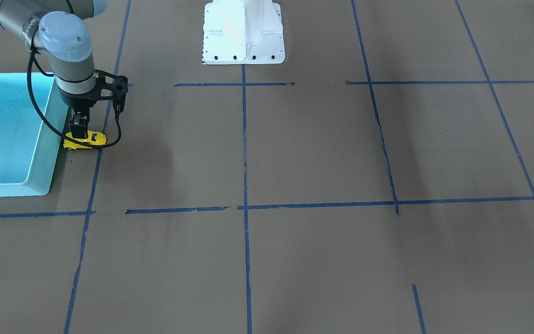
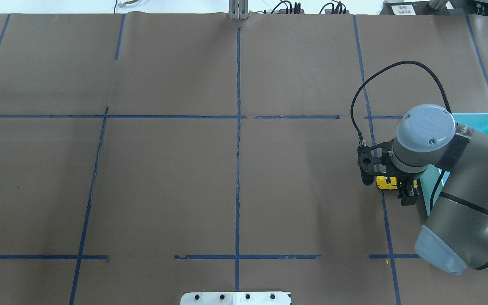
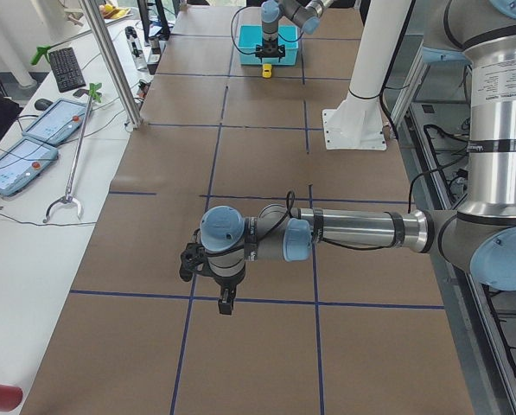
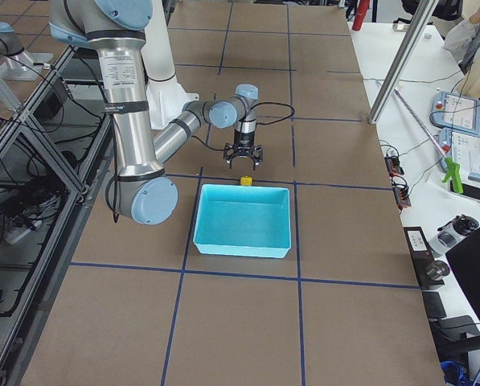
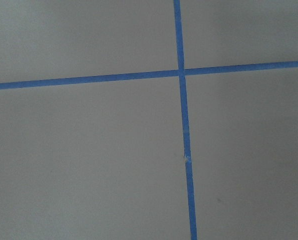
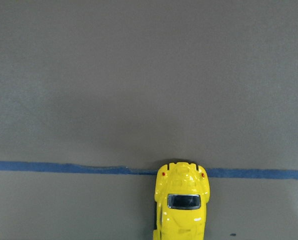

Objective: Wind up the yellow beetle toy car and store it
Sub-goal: 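Close the right gripper on the car and lift it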

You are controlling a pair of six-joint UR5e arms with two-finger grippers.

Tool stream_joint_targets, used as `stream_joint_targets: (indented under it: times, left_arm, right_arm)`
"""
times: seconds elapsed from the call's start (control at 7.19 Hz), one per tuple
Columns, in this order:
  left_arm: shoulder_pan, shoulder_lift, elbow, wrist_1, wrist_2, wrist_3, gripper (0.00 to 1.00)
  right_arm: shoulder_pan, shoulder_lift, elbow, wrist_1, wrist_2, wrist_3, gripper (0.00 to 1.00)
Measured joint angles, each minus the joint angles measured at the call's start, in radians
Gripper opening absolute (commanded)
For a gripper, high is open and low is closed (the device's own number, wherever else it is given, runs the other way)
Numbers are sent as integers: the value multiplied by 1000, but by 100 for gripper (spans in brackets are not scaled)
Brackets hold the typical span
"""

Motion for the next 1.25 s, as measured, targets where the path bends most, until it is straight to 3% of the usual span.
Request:
stream_joint_targets:
  times: [0.56,0.97,1.11,1.25]
  left_arm:
    - [-4,-1,2,0,1,-1,100]
    - [-5,-2,2,0,2,0,100]
    - [-5,-2,2,0,1,0,100]
    - [-4,-2,2,0,1,0,100]
  right_arm:
    - [-6,0,-40,22,-50,-39,99]
    - [-27,-58,-83,144,-93,-34,98]
    - [-34,-59,-95,157,-95,-33,96]
    - [-41,-56,-104,162,-95,-32,80]
